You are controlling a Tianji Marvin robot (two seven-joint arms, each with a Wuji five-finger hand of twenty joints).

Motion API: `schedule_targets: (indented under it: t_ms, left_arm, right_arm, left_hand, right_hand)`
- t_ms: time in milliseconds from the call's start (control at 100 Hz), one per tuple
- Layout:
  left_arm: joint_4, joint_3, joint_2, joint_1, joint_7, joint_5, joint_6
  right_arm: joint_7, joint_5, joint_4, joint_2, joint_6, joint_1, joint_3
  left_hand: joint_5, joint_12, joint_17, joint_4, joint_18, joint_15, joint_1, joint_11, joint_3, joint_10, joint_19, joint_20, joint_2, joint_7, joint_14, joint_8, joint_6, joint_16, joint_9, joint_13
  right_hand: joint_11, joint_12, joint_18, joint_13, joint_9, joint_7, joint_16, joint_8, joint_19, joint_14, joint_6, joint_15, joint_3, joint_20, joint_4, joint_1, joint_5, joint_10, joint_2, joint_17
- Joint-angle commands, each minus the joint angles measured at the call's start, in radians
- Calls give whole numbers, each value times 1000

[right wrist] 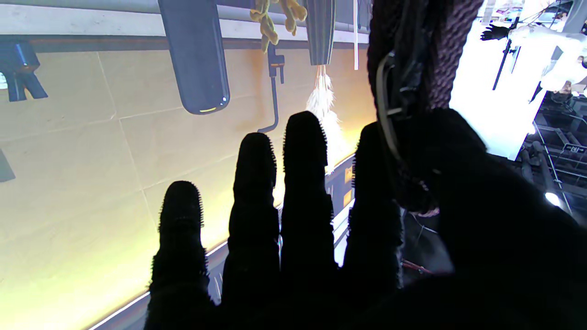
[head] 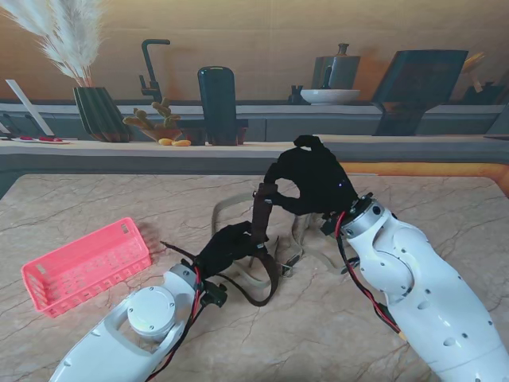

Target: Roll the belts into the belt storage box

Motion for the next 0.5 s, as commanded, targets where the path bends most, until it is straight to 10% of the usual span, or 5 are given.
schedule_targets:
  t_ms: [0, 490]
  left_arm:
    - [-14, -4, -1, 18, -10, -12, -3]
    - [3, 3, 9, -1, -96, -73, 28]
  right_arm:
    - [-1, -10, 19, 2, -3, 4, -8]
    - [14, -3, 44, 2, 32, 34, -10]
  left_hand:
    - [35, -8, 6, -23, -11, 28, -5, 54, 41, 6, 39, 14, -18, 60, 12, -8, -15, 4, 43, 31]
    - [-35, 278, -22, -7, -16, 40, -127, 135, 116, -42, 11, 8, -148, 166, 4, 151, -87, 56, 13, -21]
  right_hand:
    - [-3, 10, 0, 21, 4, 98, 9, 31, 22, -27, -111, -4, 62, -22, 10, 85, 44, -18, 56, -9]
    - [4, 6, 1, 19, 0, 101, 9, 29, 29, -28, -108, 0, 59, -29, 11, 88, 42, -20, 58, -12]
